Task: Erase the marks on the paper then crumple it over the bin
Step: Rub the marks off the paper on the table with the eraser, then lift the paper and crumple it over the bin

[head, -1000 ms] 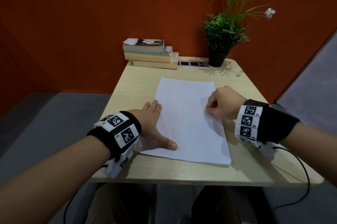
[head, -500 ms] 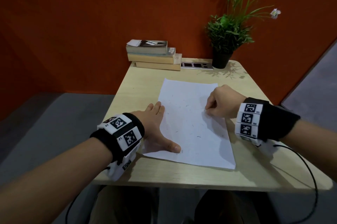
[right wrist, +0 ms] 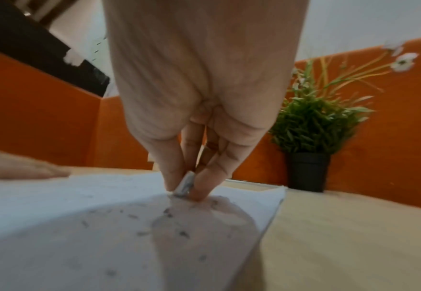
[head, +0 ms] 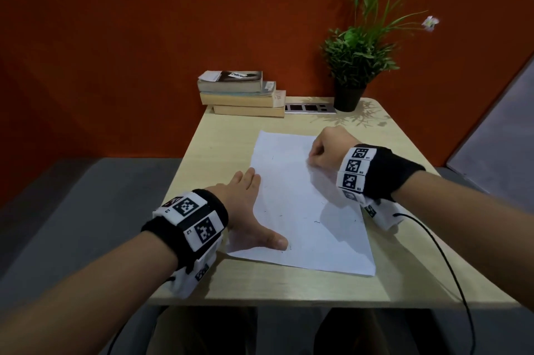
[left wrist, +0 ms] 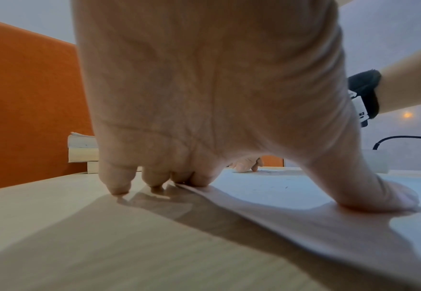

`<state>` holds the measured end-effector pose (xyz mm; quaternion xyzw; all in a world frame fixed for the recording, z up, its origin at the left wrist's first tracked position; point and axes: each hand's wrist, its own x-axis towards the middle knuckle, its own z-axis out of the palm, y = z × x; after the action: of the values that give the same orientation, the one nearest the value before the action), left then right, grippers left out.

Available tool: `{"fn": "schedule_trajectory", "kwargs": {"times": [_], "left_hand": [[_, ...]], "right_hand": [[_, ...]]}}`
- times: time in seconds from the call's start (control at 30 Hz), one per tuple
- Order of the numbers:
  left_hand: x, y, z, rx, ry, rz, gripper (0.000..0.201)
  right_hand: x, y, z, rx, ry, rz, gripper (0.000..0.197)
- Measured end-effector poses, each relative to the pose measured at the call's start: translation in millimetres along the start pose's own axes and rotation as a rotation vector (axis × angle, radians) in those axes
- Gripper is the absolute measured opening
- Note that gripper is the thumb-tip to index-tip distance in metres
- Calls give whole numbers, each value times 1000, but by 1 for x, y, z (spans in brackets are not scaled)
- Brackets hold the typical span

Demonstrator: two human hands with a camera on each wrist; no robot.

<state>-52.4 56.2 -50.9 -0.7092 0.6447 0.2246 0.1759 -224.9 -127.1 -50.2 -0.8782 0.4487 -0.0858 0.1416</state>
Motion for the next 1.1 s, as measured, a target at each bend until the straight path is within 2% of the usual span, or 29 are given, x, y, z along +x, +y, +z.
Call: {"fn": "schedule_trajectory", "kwargs": {"times": [0.13,0.33,0.67,0.7,0.8,0.9,0.97,1.0,1.1], "left_hand": [[0,0,-1,-3,-12,-7,156],[0,1,-4,0,-10,-7,154],[-9,7,-6,21,63,13,159],[-9,7,-8,46,74,22,152],[-7,8,-13,51,167,47,108],[-6,9,-15,-119,376,53,86],[-2,7,-18,-244,486,-19,78],[-2,8,-19,-241,504,-79,74],[-2,17,-21,-199,410,-246,53]], "right_hand": [[-12,23,-8,88,64,96,12],[-29,66,-29,-46,66,220,16],[-41,83,-43,88,23,381,19],[-43,80,-43,72,43,378,20],[-52,63,-40,47,112,342,23],[-65,39,-32,49,-20,347,40],[-73,25,-29,40,-96,377,46],[-78,20,-28,42,-108,390,45],[-91,12,-21,71,-84,419,39]]}}
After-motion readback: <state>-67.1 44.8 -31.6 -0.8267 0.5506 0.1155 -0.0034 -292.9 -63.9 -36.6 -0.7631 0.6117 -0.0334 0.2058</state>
